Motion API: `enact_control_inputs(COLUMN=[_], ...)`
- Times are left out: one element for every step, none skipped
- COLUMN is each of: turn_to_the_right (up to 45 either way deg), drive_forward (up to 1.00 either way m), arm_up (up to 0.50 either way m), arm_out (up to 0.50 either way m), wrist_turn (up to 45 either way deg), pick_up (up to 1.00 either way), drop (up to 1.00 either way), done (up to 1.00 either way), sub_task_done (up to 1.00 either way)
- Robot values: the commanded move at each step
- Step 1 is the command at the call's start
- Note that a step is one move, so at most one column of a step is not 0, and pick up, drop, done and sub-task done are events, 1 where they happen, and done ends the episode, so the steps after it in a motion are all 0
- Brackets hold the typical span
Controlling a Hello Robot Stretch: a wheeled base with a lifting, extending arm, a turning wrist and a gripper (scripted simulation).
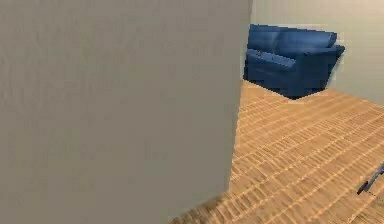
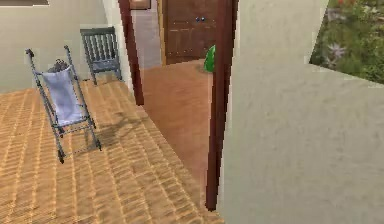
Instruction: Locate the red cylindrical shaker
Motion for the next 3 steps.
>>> enact_control_inputs(turn_to_the_right=[45.0,15.0,0.0], drive_forward=[0.0,0.0,0.95], arm_up=[0.0,0.0,0.0], arm_out=[0.0,0.0,0.0], wrist_turn=[0.0,0.0,0.0], pick_up=[0.0,0.0,0.0], drop=[0.0,0.0,0.0], done=[0.0,0.0,0.0], sub_task_done=[0.0,0.0,0.0])
